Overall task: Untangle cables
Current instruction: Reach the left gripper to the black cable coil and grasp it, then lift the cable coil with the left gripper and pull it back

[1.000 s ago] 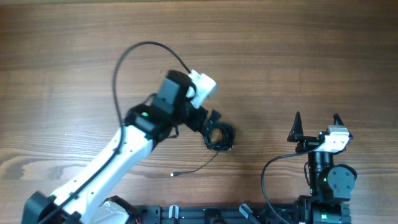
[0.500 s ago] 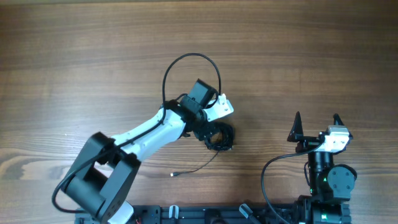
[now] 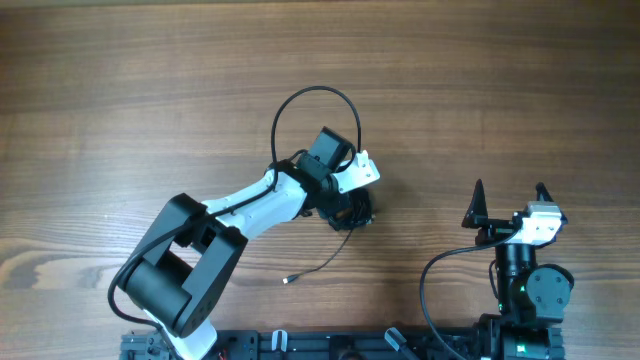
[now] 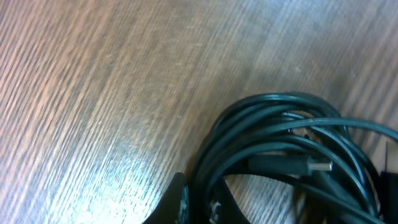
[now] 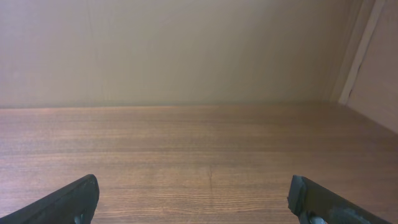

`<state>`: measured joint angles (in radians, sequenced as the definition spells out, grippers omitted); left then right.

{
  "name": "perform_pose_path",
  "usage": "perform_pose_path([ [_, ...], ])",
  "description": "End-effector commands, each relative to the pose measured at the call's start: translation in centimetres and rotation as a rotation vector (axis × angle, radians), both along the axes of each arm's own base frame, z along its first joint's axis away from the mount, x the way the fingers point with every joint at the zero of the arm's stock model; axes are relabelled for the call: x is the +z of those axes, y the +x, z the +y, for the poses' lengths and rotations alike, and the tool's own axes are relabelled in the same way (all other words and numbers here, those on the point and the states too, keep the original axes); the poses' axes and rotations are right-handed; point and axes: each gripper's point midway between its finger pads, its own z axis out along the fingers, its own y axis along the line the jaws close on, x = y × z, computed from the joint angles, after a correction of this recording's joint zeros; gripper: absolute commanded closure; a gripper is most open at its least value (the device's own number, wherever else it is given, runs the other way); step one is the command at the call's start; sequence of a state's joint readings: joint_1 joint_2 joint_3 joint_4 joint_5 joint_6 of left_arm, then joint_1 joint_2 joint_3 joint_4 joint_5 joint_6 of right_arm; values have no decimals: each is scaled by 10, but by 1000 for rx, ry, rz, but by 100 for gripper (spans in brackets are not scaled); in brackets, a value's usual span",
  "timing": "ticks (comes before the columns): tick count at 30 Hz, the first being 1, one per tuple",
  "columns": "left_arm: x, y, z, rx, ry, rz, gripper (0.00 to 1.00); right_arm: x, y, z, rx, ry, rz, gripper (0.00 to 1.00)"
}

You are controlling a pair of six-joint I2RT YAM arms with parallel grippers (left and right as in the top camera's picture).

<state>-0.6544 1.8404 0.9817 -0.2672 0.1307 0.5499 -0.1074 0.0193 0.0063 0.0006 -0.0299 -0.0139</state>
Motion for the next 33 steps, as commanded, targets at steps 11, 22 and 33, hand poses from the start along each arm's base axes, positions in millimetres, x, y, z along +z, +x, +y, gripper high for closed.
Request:
perform_pose_path([
  [11,31,33,44,1582,-476,415,0,2,0,3,18,-12,-9,0],
  [22,13,40,67,1095,-219,232,22,2,0,3,18,-12,-9,0],
  [33,5,56,59,1084,-267,204,53,2,0,3,18,-12,-9,0],
])
